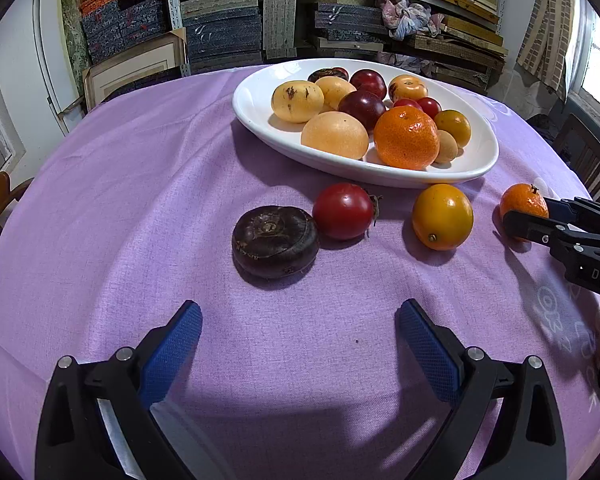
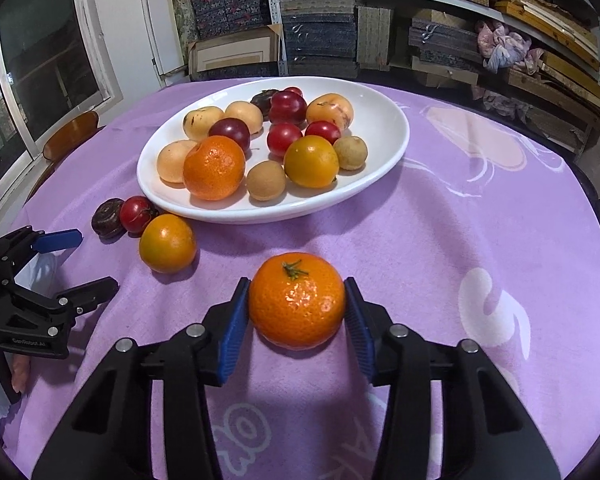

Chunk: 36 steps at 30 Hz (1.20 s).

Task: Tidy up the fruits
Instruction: 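Grasp a mandarin orange with the right tool while the left tool grasps a yellow-orange fruit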

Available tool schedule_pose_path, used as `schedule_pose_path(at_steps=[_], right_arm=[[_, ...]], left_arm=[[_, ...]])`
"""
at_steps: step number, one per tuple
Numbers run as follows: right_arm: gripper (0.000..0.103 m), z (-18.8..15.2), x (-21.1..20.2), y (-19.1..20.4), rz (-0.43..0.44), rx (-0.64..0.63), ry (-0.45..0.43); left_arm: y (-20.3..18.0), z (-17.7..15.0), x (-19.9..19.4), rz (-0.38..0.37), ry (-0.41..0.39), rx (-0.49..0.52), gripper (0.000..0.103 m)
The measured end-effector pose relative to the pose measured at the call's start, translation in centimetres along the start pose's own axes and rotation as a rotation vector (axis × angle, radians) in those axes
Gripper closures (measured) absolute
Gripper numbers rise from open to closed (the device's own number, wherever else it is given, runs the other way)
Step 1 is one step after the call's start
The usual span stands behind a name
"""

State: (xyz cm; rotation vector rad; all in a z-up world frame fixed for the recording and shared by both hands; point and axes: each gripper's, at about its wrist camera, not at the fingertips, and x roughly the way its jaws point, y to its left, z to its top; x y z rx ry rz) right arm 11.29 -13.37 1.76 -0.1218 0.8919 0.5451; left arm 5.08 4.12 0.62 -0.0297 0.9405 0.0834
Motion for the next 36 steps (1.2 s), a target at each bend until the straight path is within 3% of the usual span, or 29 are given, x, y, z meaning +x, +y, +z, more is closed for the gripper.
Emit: schedule_pose_path(at_steps=[8, 13, 19, 36], right_arm=[[0.058, -1.5, -1.4, -0.8, -0.071, -0.041, 0.015], [0.058, -1.8, -1.0, -1.2, -0.081, -0.043, 0.037], [0.058, -1.8, -1.0, -1.3, -0.074, -0.037, 0.037], [0.058, -1.8, -1.0, -1.6, -0.052, -0.02, 0.036]], left_arm=[[-0.1, -0.1, -0.1, 0.0, -0.001, 0.006, 0.003], [-1.9, -0.3, -1.4, 0.029, -0.071, 0.087, 0.003], [-4.2, -0.2, -1.8, 0.07, -0.093, 0.144, 0.003], [-6.7, 2.9, -0.9, 0.042, -0.108, 0.076, 0.003]])
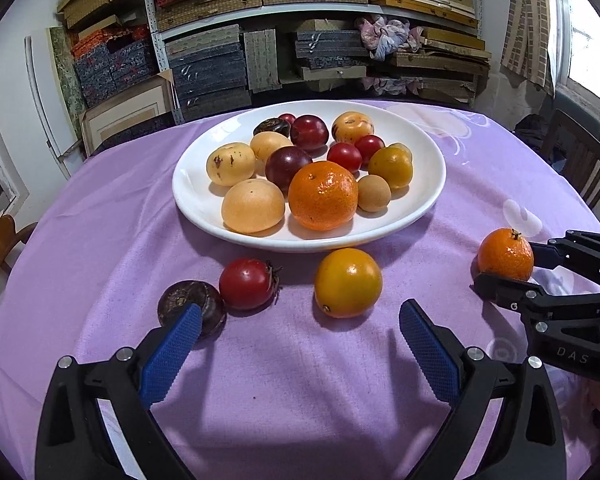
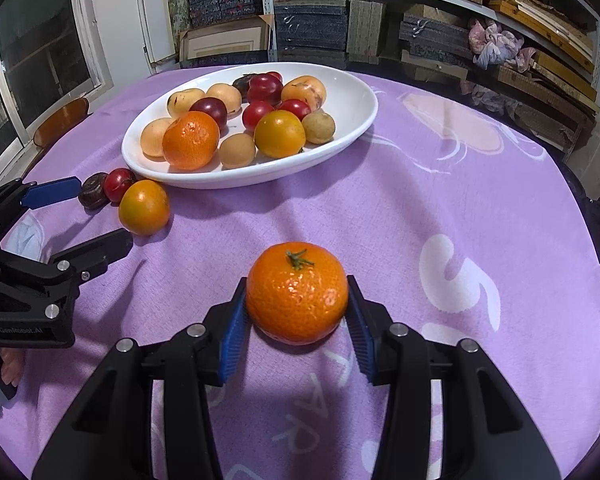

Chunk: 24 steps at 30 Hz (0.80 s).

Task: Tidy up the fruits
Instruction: 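Grasp a mandarin orange with the right tool while the left tool grasps a yellow-orange fruit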

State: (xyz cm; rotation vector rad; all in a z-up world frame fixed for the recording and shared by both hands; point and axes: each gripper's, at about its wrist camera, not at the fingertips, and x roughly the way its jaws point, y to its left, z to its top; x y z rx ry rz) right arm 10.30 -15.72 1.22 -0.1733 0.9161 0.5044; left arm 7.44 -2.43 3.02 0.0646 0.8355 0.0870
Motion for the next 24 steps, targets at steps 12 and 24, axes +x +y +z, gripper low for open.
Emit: schedule_pose_path(at_steps=[12, 24], right_arm=[[0.057, 0.0, 0.0, 0.0, 0.002, 0.001, 0.0], [0.056, 0.0, 0.0, 0.0, 0.004, 0.001, 0.001]], left_arm=[[-0.6, 1.2, 1.9, -0.016, -0.012, -0.012, 0.003], [-0.9, 1.2, 1.0, -0.115, -0.072, -0.007, 0.023]])
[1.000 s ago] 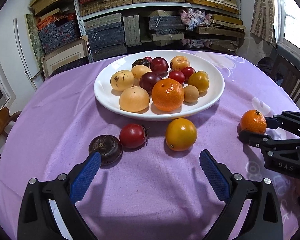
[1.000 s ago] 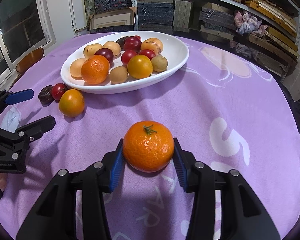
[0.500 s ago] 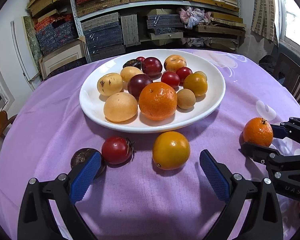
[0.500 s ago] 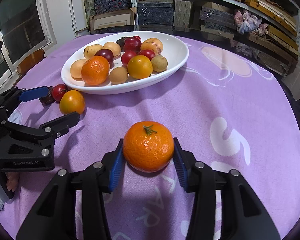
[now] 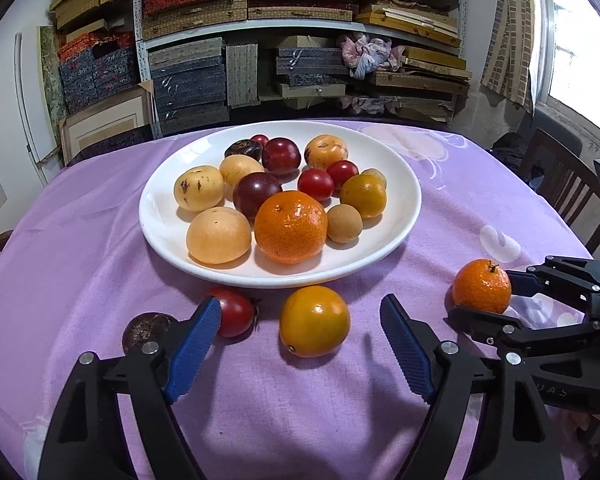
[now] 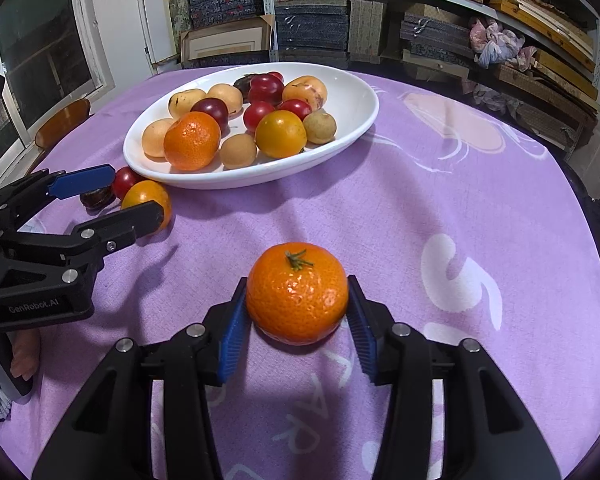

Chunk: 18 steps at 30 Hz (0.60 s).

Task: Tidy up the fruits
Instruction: 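Grasp a mandarin orange with the right tool while the left tool grasps a yellow-orange fruit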

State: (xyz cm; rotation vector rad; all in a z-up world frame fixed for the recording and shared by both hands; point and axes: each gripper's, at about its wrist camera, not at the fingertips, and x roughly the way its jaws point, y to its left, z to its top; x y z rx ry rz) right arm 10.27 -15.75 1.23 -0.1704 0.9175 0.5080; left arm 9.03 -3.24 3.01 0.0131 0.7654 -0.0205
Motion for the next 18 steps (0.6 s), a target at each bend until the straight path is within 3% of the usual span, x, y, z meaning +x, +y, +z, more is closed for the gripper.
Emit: schedule_pose_path(at_steps=[2, 6, 10, 12, 13, 18], right_arm=[[0.056, 0.0, 0.0, 0.0, 0.0, 0.001, 0.0], [0.056, 0.0, 0.0, 0.0, 0.0, 0.0, 0.0], [0.056, 0.0, 0.0, 0.0, 0.001, 0.001, 0.0], [0.056, 0.0, 0.0, 0.1, 0.003, 0.001, 0.0], [0.056, 0.0, 0.0, 0.1, 0.003, 0.001, 0.0], [0.055, 0.0, 0.0, 0.1, 0.004, 0.0, 0.0]], left_arm=[[-0.4, 0.0, -0.1, -0.029, 0.001, 0.007, 0.024], [-0.6, -0.1, 0.9, -0.156, 0.05, -0.016, 0.025], [-0.8, -0.1, 1.3, -0.144, 0.057, -0.004, 0.027], [-1.0, -0.2, 1.5, -0.123, 0.061, 0.015, 0.048], [-1.3, -0.2, 1.8, -0.111, 0.075, 0.027, 0.064], [-0.7, -0.2, 2.7, -0.125, 0.118, 0.0, 0.064]])
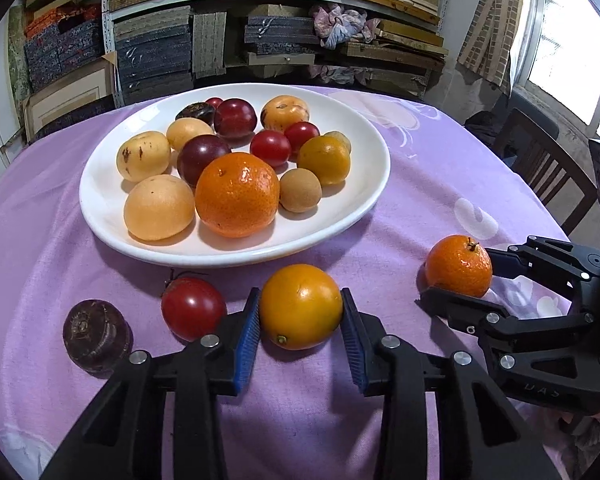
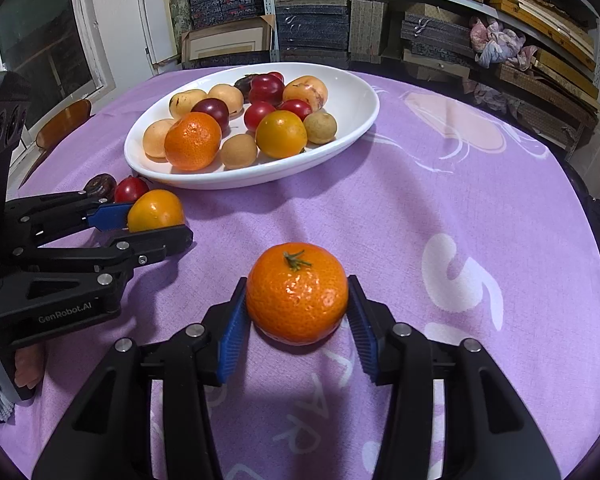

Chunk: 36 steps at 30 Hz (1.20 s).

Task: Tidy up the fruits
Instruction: 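Grasp a mandarin orange with the right tool while the left tool grasps a yellow-orange fruit, then carry the mandarin and yellow-orange fruit onto the white plate and open both tools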

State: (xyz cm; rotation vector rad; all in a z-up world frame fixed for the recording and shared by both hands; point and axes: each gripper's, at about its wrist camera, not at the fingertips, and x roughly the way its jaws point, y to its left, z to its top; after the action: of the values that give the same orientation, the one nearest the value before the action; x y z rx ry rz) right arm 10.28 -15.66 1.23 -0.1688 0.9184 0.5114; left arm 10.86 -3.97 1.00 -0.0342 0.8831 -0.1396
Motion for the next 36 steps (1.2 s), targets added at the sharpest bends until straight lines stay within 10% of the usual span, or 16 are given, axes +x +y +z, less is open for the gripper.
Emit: schedule_pose_path(at_steps=[13, 26, 36], right_arm=[[0.058, 0.0, -0.1, 0.1, -0.001, 0.004, -0.002], [0.058, 0.0, -2.7, 0.1, 0.021, 0.022, -0.071], [0.059, 7.1, -8.4, 1.8, -0.004, -0.031, -0.232]], left_arm=[[-0.2, 0.0, 0.0, 0.018, -0.004, 0.007, 0.064], [3.6, -1.8, -9.7, -0.018, -0.2, -0.05, 0.065], [9.0, 8.3, -10.8, 0.078, -0.211, -0.077, 0.065]])
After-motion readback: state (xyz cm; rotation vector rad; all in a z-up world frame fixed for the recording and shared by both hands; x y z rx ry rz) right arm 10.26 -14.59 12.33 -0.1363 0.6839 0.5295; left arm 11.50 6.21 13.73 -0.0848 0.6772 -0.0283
